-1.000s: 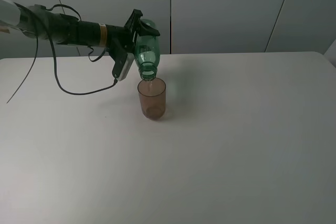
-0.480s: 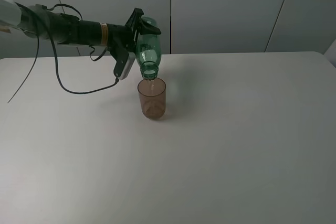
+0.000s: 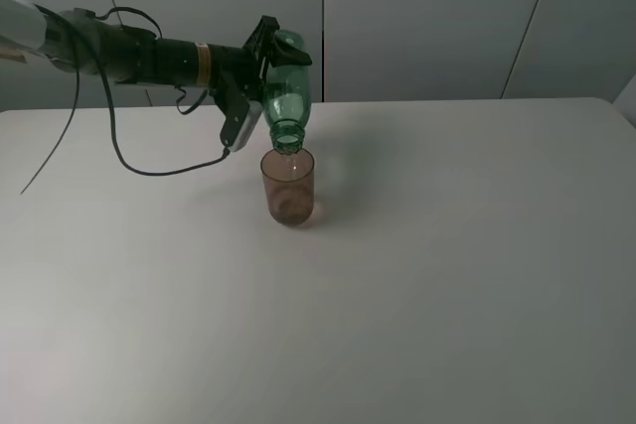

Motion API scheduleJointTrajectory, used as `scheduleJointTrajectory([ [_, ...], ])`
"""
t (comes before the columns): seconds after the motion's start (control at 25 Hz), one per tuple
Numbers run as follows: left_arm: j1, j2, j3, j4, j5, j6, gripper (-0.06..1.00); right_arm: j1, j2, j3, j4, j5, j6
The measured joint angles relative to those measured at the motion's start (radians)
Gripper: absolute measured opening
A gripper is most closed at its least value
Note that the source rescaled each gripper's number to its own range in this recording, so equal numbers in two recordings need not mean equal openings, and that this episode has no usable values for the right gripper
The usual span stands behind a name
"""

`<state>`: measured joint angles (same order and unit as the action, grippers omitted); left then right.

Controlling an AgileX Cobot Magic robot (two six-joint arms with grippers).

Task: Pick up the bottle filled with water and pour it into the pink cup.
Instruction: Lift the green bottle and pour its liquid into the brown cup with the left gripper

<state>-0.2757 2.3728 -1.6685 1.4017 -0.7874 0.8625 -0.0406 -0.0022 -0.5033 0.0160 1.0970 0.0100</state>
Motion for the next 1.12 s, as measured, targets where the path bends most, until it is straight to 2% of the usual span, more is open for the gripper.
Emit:
scheduleJointTrajectory([
  [1.12,-0.002,-0.034,0.0,-0.006,0.0,0.033,0.45,0.0,0.0,0.0,0.0,0.0,0.0],
])
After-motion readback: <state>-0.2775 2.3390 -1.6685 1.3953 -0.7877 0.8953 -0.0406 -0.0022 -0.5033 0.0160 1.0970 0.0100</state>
